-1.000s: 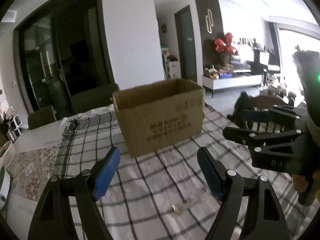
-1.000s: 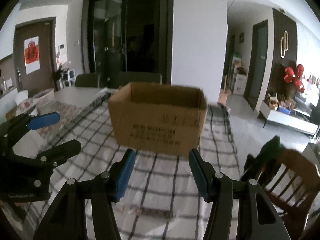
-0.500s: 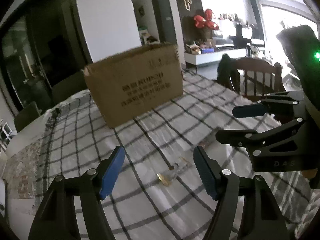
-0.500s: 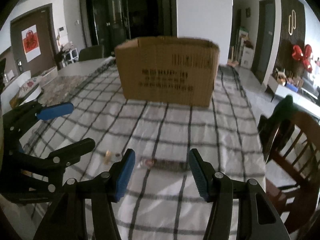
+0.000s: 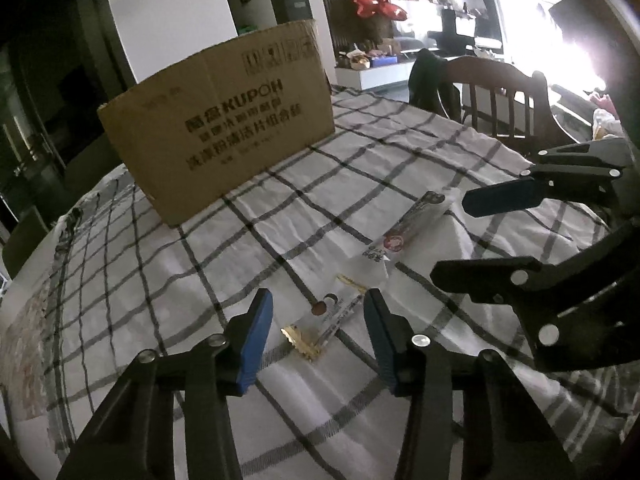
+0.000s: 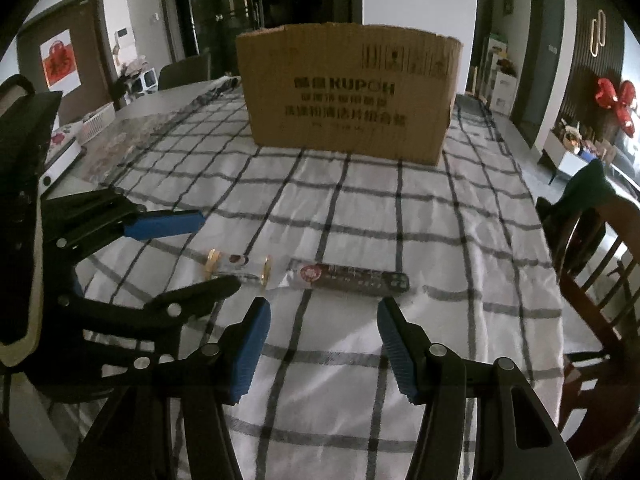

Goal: Organize snacks
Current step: 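Grasp the small gold candy with left gripper while right gripper grasps the LYFEN stick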

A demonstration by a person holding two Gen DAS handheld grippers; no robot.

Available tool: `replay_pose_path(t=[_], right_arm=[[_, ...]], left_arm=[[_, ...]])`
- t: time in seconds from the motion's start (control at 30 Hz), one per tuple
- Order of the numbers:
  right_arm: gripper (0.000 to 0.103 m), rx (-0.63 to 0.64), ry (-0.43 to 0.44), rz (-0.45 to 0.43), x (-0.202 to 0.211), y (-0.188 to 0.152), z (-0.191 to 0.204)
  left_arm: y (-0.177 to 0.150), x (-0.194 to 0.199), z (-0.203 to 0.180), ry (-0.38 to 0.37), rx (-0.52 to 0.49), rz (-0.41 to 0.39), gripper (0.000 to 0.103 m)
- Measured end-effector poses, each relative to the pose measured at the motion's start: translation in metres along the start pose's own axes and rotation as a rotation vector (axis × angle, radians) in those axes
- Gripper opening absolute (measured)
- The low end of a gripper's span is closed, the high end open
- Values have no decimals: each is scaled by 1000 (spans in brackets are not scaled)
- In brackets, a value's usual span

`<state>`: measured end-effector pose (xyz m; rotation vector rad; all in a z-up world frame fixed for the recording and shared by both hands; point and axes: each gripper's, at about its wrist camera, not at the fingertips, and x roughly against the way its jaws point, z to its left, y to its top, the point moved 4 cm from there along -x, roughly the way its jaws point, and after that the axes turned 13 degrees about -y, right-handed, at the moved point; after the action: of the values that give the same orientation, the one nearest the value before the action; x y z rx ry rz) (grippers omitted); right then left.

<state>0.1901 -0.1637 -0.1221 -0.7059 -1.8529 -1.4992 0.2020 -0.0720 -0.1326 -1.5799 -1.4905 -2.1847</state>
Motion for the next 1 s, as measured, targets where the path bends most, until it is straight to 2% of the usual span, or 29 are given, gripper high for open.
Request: replay_pose_path(t=[0.13,0.3,0.53,0.6,0.83,1.0], right_arm=[[57,-7,2,12,-4,0,0],[57,-11,7,19,-7,0,0],[57,-11,7,22,-8,1,1],[57,-12,8,22,-9,1,1],[57,-5,12,16,-7,1,4],[57,25,39,-10,-1,4,3]], left_arm=[[1,-7,1,-27,-8,10,46],[0,-16,2,-47,-12,36,39],[-3,-17,7,-112,61,46,32],[-4,-16,8,-118,71,47,26],[-6,-9,7,-107,103,45,20],[-2,13,6,-31,175,-25,20]])
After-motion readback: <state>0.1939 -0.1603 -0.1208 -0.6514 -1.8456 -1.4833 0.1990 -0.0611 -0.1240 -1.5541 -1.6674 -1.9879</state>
